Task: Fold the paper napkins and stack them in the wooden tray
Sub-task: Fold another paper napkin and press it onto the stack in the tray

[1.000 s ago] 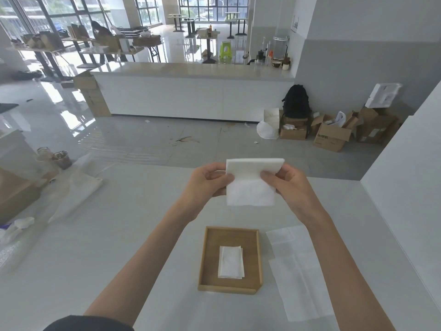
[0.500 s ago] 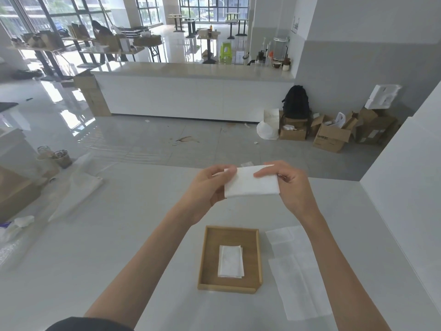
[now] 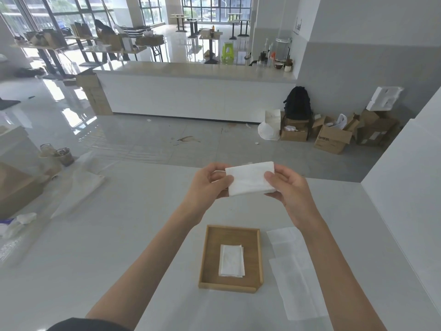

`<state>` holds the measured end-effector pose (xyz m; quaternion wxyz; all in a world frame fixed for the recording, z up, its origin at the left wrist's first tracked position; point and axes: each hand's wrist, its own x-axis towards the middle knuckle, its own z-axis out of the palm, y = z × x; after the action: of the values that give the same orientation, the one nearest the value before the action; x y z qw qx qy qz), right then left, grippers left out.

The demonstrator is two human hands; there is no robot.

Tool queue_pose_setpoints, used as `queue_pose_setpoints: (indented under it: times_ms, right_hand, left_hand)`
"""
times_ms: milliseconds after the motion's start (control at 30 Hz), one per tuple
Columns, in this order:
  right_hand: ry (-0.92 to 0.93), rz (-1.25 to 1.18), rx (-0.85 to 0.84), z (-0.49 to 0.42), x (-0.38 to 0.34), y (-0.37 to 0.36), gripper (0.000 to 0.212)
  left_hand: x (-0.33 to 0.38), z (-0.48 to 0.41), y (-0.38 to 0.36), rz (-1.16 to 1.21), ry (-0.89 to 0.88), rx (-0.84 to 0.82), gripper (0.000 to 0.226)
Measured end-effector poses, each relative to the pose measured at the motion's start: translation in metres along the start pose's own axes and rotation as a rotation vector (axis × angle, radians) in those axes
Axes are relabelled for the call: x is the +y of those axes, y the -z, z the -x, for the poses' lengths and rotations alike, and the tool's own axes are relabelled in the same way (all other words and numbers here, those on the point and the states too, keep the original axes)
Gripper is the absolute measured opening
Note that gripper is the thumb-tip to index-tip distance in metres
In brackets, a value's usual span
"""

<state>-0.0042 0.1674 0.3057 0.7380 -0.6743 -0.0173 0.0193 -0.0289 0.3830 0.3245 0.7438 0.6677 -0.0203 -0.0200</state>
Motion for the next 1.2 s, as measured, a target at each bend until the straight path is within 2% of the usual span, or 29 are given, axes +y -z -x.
queue_pose_setpoints:
  times_ms: [133,300,400,500,600,733,800,967,1067,1133,1200]
  right_hand:
    - [0.086,0.163,0.022,0.0,-0.002,-0.001,0.026]
    - [0.146,0.424,-0.235,0.001,-0.02,-0.004,0.02]
    - [0.21,0.477,-0.235,-0.002,-0.03,-0.01,0.023]
    - [0.385,0.528,-0.182,-0.003,-0.032,-0.009,0.041]
    - [0.584,0.754,-0.354,-0.003,-0.022,-0.008,0.051]
    - [0.647,1.026,-0.437,-0.002,-0.011,-0.008,0.055]
    - [0.647,1.03,-0.418,-0.004,-0.014,-0.006,0.057]
    - [0.481,1.0,-0.271,-0.009,-0.021,-0.011,0.072]
    - [0.553,0.835,-0.351,-0.001,-0.017,-0.018,0.069]
    - [0.66,0.922,-0.413,0.0,-0.011,-0.021,0.061]
    - [0.624,1.025,-0.367,-0.005,-0.008,-0.023,0.062]
  left_hand:
    - [-0.003,0.006,0.003,0.011,0.08,-0.078,0.012]
    - [-0.002,0.011,0.004,-0.064,0.15,-0.251,0.025]
    - [-0.007,0.013,0.0,0.041,0.201,-0.256,0.022]
    - [-0.014,0.017,-0.005,0.118,0.202,-0.211,0.025]
    - [-0.016,0.018,-0.007,0.299,0.19,-0.219,0.03]
    - [-0.007,0.019,-0.003,0.431,0.157,-0.353,0.04]
    - [-0.005,0.019,-0.003,0.44,0.155,-0.379,0.042]
    - [-0.006,0.019,0.001,0.494,0.173,-0.346,0.046]
    - [-0.008,0.018,0.004,0.495,0.158,-0.319,0.047]
    - [-0.009,0.017,0.007,0.493,0.146,-0.329,0.047]
    - [-0.008,0.016,0.009,0.49,0.135,-0.353,0.048]
